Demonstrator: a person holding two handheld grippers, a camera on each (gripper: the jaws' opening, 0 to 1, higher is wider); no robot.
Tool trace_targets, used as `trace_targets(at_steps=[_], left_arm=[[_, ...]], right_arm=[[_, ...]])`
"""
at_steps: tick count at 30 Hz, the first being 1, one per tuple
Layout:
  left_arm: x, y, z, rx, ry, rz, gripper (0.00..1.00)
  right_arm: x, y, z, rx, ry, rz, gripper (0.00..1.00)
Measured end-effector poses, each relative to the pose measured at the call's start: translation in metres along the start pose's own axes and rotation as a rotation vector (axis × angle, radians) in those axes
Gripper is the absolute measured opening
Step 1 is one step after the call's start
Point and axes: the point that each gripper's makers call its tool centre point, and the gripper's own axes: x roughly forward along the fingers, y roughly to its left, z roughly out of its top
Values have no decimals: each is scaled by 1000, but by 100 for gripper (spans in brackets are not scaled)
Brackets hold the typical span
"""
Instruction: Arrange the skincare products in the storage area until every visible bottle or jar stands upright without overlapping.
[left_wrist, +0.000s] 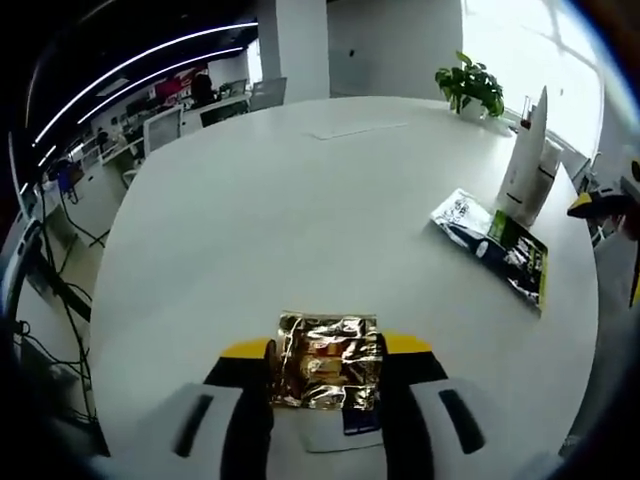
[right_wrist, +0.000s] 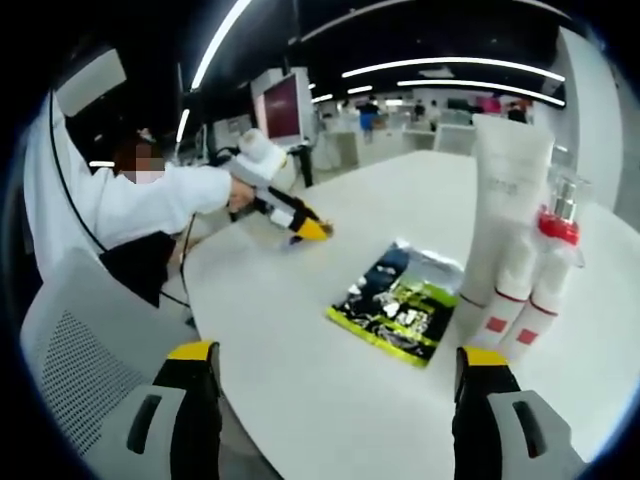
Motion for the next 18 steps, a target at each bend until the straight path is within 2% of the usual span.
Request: trace_targets(at_steps=[8,18], left_arm=[[-2,-2,4,-26,-21,-19,36],[-5,-7,9,-39,-51,-38,36]], right_arm=[[-1,0,2,-4,-1,4,99],[7,4,24,-31,-28,22,97]])
